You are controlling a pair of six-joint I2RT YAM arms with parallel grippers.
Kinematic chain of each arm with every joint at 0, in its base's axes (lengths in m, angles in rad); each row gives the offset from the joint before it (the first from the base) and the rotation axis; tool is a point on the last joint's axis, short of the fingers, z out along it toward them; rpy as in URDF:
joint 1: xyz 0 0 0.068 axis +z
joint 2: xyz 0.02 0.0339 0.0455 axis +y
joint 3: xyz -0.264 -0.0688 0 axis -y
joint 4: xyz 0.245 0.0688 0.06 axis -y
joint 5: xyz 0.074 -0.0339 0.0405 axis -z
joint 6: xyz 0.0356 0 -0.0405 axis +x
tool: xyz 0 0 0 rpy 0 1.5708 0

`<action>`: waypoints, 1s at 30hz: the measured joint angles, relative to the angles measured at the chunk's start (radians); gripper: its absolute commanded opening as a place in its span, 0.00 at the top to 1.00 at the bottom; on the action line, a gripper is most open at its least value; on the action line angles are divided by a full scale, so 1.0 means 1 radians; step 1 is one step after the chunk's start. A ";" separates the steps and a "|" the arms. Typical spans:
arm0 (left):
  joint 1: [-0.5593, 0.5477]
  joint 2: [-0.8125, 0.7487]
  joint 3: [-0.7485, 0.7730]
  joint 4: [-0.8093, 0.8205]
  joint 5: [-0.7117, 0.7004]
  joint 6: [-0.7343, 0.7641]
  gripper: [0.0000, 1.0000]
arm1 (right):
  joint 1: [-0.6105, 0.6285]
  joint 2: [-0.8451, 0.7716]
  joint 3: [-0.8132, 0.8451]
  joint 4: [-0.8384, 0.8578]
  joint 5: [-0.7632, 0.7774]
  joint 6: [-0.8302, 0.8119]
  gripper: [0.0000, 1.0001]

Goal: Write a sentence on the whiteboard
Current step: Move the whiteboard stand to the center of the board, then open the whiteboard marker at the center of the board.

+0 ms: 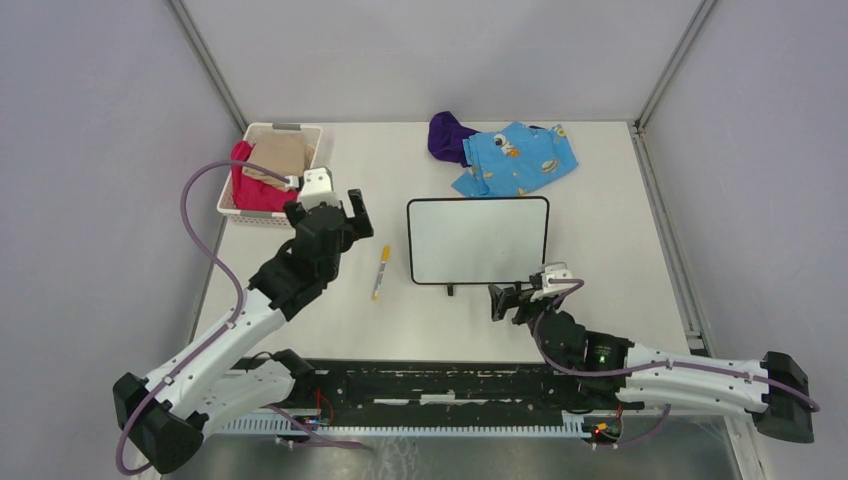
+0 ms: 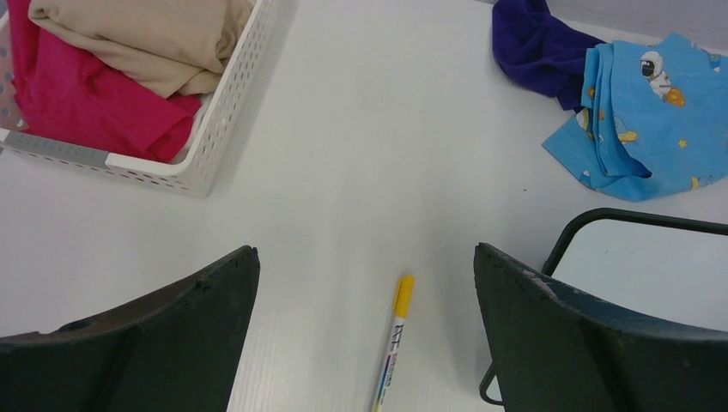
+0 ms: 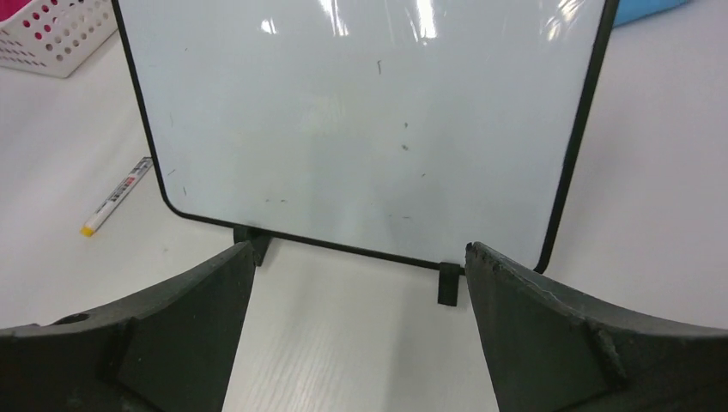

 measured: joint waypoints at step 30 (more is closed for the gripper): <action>0.128 0.681 0.201 -0.231 0.511 0.014 0.16 | -0.002 0.032 0.251 -0.252 0.190 -0.204 0.04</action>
